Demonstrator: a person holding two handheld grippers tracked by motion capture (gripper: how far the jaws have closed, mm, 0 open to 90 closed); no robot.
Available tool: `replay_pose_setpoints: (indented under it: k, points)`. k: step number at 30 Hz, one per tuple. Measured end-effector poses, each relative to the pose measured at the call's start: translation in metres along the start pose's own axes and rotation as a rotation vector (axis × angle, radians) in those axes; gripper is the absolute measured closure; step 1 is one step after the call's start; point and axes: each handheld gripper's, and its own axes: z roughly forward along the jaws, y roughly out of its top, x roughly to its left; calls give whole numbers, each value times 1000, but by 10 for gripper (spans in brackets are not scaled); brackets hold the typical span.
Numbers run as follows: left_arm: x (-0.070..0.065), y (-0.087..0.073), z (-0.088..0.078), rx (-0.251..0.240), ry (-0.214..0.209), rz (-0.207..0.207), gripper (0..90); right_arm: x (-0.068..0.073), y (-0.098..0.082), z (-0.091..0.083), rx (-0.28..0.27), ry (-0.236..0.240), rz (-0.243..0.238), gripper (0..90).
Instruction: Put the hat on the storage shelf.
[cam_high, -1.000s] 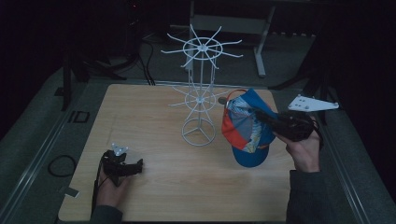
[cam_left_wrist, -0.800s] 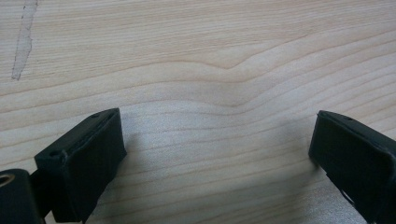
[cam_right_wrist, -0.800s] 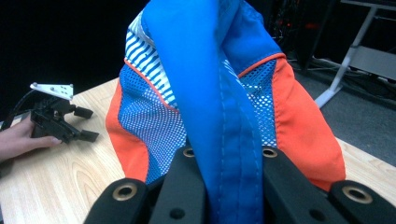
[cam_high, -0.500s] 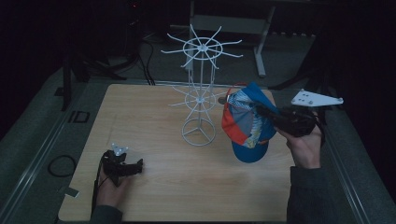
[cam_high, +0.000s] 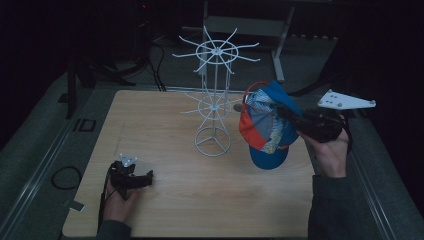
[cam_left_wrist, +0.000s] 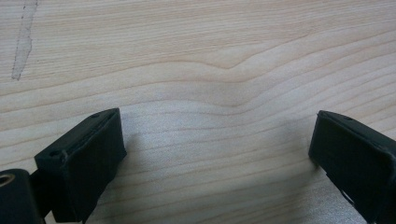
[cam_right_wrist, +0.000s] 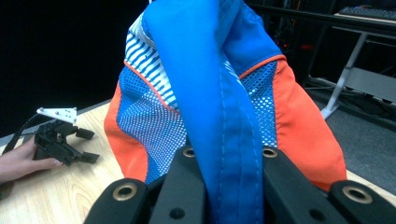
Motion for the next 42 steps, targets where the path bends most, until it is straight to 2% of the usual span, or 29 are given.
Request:
replay_pose_setpoints:
  k: [22, 29, 42]
  points:
    - [0, 0, 0, 0, 0, 0, 38, 6, 18, -13, -86, -4, -17, 880]
    - [0, 0, 0, 0, 0, 0, 38, 4, 22, -16, -112, 8, 2, 879]
    - [0, 0, 0, 0, 0, 0, 38, 1, 36, -19, -148, 24, 4, 879]
